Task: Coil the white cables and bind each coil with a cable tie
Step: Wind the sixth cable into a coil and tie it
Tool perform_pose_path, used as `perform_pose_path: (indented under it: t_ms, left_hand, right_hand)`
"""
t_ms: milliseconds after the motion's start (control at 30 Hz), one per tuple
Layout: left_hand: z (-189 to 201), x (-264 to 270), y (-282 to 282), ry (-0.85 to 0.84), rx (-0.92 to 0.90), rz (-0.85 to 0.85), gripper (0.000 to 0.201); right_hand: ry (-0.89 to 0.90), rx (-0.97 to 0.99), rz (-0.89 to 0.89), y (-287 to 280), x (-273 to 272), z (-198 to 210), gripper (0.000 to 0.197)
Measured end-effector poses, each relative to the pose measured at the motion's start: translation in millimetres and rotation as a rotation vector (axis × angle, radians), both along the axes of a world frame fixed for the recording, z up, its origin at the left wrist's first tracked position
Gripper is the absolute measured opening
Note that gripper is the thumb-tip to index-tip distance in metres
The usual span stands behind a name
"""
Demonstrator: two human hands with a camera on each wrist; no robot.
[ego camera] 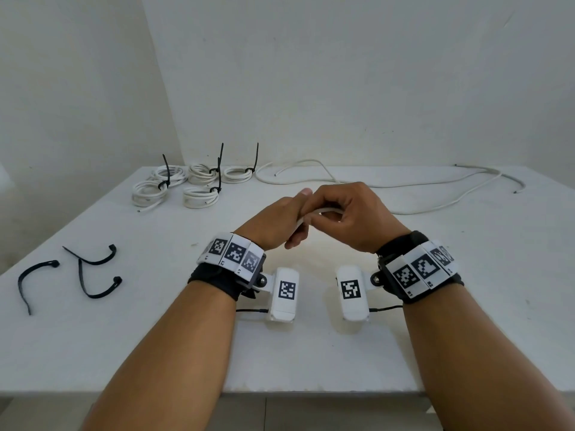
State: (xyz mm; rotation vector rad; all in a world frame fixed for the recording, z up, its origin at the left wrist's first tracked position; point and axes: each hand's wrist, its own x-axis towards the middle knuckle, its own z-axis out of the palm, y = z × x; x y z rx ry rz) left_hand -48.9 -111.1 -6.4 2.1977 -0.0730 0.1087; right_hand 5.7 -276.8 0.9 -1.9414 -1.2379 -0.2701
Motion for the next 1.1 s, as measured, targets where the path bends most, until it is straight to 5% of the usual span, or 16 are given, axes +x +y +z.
perform_pose_path:
  t_ms: [133, 300, 533, 900, 1100]
  left_hand:
    - [0.5, 0.5, -2.3, 0.04, -0.31, -0.113, 0.067]
    - [-6.7, -1.3, -2.1, -0.017, -0.324, -0.211, 0.042]
    - [-4.8, -1.5, 0.6, -0.005, -0.603, -0.32, 0.046]
    - [-6.1, -0.9, -0.7, 0.001, -0.897, -0.301, 0.048]
    - [-1.1, 0.1, 0.7, -0.023, -0.844, -0.199, 0.061]
  right_hand:
    - [0.02, 0.165, -0.027, -3.1, 8.0, -0.2, 0.009]
    - [0.042, 0.275, 0.013, -2.6, 13.6, -3.4, 0.004]
    - [0.081, 0.333, 0.014, 6.5, 11.7, -9.9, 0.014]
    - [0.13, 0.277, 0.028, 12.4, 12.1, -15.0, 0.035]
    - [-0.004, 0.307, -0.089, 23.2, 11.7, -21.1, 0.032]
